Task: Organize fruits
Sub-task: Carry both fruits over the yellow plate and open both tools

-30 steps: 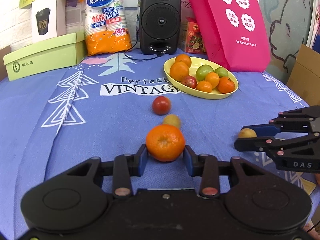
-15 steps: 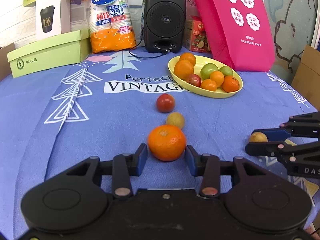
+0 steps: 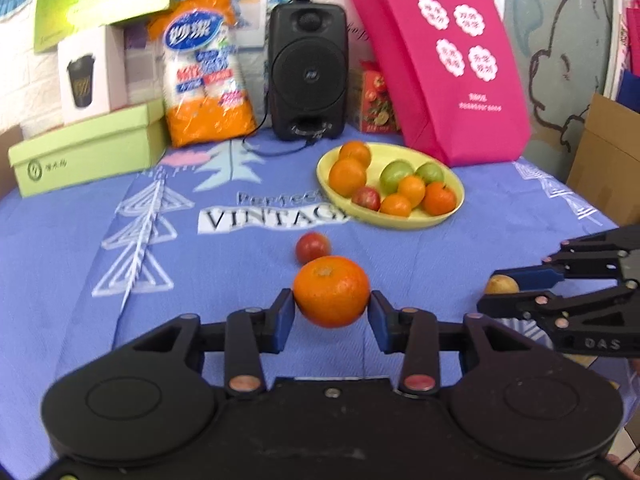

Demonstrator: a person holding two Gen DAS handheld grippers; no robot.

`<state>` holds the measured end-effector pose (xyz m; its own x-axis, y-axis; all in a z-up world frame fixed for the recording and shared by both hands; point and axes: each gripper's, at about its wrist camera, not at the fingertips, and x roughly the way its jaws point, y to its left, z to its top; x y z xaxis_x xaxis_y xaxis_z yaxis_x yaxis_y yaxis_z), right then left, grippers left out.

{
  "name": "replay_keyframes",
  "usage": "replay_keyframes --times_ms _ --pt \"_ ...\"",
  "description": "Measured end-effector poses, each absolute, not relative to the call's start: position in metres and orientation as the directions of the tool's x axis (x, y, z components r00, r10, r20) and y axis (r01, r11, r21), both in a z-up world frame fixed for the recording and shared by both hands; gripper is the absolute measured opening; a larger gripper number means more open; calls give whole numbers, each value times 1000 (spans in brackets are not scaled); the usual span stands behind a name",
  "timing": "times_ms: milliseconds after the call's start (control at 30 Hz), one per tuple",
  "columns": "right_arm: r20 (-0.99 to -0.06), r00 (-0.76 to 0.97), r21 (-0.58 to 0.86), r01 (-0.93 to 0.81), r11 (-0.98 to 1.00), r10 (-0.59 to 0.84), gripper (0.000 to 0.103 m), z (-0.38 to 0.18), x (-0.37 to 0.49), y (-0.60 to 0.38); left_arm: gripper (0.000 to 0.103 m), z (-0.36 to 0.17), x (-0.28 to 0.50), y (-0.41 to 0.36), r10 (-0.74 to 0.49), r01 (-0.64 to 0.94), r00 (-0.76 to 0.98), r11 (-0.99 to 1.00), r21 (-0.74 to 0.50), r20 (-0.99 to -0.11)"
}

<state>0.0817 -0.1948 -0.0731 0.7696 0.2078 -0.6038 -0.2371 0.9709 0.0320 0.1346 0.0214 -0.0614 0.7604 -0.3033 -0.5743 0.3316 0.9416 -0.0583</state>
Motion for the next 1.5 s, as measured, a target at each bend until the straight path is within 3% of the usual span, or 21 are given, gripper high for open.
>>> replay_keyframes --times_ms 400,700,867,900,933,967,1233,1500 --pt "-558 825 -81 -156 984 85 25 -42 155 -242 39 -34 235 -39 -393 446 715 893 -56 -578" --pt "-559 829 -91 -79 993 14 25 -54 234 -283 39 -45 328 -95 -366 453 697 891 -17 -617" --pt "-585 811 -17 -30 999 14 25 -72 270 -308 40 -58 366 -97 -366 422 660 903 -79 -656" --pt "-589 808 -7 -29 1000 19 25 -75 275 -311 48 -60 369 -97 -373 421 654 902 -94 -658" --pt "-598 801 5 -31 1000 28 25 -78 279 -313 61 -60 371 -96 -385 421 651 900 -112 -654" --pt "-606 794 20 -34 999 39 25 -81 281 -314 64 -60 372 -94 -386 408 653 904 -127 -652" --pt "-575 818 -12 -27 1000 15 25 -66 250 -310 64 -43 332 -78 -326 424 713 906 11 -621" --pt "-542 837 -7 -94 996 75 28 -48 181 -284 64 -33 251 -18 -269 347 783 937 34 -561"
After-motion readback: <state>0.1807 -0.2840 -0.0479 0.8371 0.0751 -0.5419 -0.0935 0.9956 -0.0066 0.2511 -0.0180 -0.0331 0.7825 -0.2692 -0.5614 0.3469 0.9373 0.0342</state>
